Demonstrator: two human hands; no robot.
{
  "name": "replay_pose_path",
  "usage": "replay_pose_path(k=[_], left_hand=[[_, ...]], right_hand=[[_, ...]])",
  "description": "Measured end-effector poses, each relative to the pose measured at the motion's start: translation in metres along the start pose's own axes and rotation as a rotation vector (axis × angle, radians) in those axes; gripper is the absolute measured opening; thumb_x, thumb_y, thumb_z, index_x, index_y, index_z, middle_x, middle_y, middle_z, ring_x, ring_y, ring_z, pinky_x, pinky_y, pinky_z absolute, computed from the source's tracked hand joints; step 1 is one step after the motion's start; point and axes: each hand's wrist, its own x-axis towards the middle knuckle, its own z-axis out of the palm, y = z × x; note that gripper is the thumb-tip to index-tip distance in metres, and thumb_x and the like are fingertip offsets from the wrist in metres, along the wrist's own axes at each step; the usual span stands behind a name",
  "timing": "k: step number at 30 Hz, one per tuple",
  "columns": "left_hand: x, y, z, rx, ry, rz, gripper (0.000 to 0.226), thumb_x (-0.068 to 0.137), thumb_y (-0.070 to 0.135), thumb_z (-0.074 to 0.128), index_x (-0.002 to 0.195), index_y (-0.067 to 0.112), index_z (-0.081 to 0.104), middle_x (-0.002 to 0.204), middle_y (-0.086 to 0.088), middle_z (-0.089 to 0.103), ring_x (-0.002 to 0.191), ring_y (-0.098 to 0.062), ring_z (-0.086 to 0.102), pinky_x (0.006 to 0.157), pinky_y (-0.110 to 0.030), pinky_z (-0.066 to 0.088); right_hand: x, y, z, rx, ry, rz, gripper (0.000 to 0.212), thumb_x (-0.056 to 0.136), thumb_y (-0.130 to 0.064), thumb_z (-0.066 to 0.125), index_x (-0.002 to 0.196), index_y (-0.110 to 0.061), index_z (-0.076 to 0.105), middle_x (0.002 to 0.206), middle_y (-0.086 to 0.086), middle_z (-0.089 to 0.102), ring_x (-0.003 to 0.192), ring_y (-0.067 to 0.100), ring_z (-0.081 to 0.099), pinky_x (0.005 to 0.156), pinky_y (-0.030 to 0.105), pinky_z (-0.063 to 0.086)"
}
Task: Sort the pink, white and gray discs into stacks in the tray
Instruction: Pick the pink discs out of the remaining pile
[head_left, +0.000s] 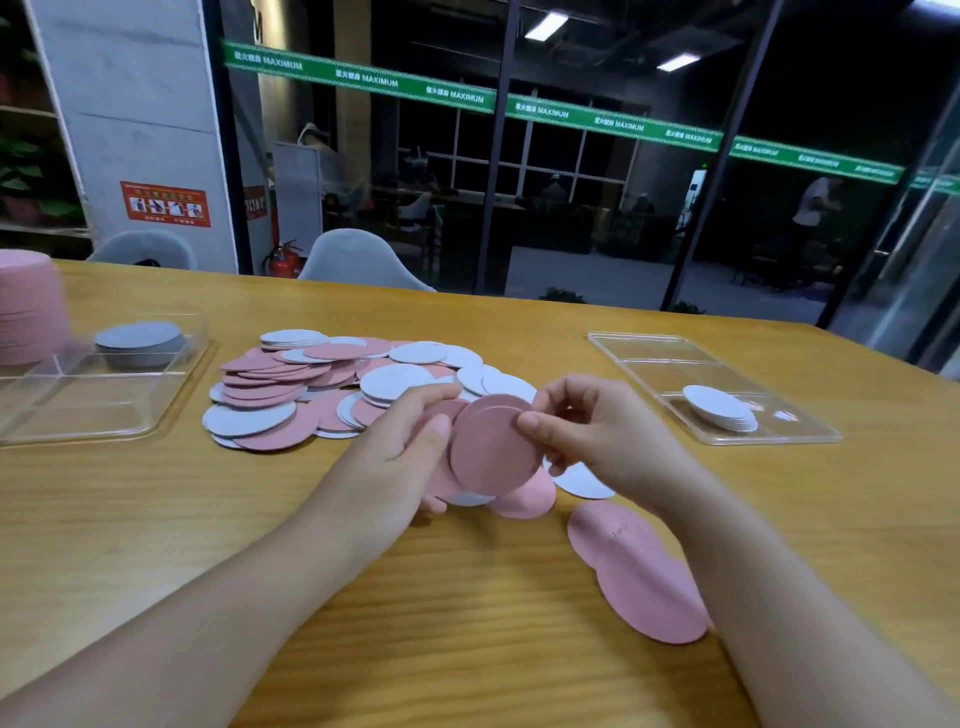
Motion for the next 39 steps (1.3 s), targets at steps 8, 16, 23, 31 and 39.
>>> replay_pose_path(k=[8, 16, 23, 31, 39], left_hand=[[-0.004, -0.001, 0.001, 0.242, -0.091, 0.05, 0.062, 0.093, 0.016, 0.052, 0.114, 0.071, 0.033, 0.119, 0.033, 0.042, 0.06, -0.012, 0.064, 0.058, -0.025, 0.054], [-0.006, 0.001, 0.004, 0.244, -0.217, 0.073, 0.052, 0.093, 0.01, 0.05, 0.104, 0.06, 0.044, 0.117, 0.034, 0.041, 0.074, -0.01, 0.057, 0.057, -0.009, 0.045], [-0.008, 0.003, 0.001, 0.292, -0.263, 0.053, 0.053, 0.095, 0.011, 0.045, 0.108, 0.062, 0.041, 0.124, 0.031, 0.038, 0.071, -0.008, 0.058, 0.059, -0.008, 0.044], [-0.011, 0.007, -0.006, 0.376, -0.261, 0.06, 0.057, 0.09, 0.005, 0.044, 0.109, 0.059, 0.044, 0.112, 0.038, 0.043, 0.067, 0.005, 0.056, 0.061, -0.01, 0.044], [-0.011, 0.007, -0.002, 0.392, -0.258, 0.068, 0.058, 0.09, 0.005, 0.044, 0.108, 0.06, 0.044, 0.114, 0.042, 0.04, 0.073, 0.005, 0.054, 0.066, -0.008, 0.039]], right_hand=[[0.001, 0.002, -0.005, -0.19, -0.097, 0.088, 0.005, 0.084, -0.012, 0.067, 0.088, -0.012, 0.064, 0.074, 0.0, 0.063, 0.062, 0.005, 0.06, 0.059, 0.018, 0.05], [-0.031, 0.015, -0.056, -0.58, -0.094, 0.393, 0.023, 0.072, -0.042, 0.074, 0.091, -0.033, 0.065, 0.089, -0.014, 0.065, 0.077, 0.002, 0.059, 0.073, 0.02, 0.047], [-0.065, 0.004, -0.059, -0.715, -0.264, 0.523, 0.067, 0.066, -0.054, 0.076, 0.125, -0.041, 0.047, 0.1, -0.027, 0.051, 0.092, -0.006, 0.05, 0.082, 0.018, 0.042], [-0.073, 0.0, -0.043, -0.746, -0.328, 0.524, 0.078, 0.073, -0.042, 0.075, 0.138, -0.036, 0.033, 0.105, -0.023, 0.046, 0.102, 0.007, 0.051, 0.085, 0.023, 0.041], [-0.064, -0.003, -0.034, -0.855, -0.324, 0.554, 0.088, 0.065, -0.059, 0.073, 0.138, -0.032, 0.033, 0.126, -0.01, 0.037, 0.11, 0.015, 0.049, 0.096, 0.035, 0.043]])
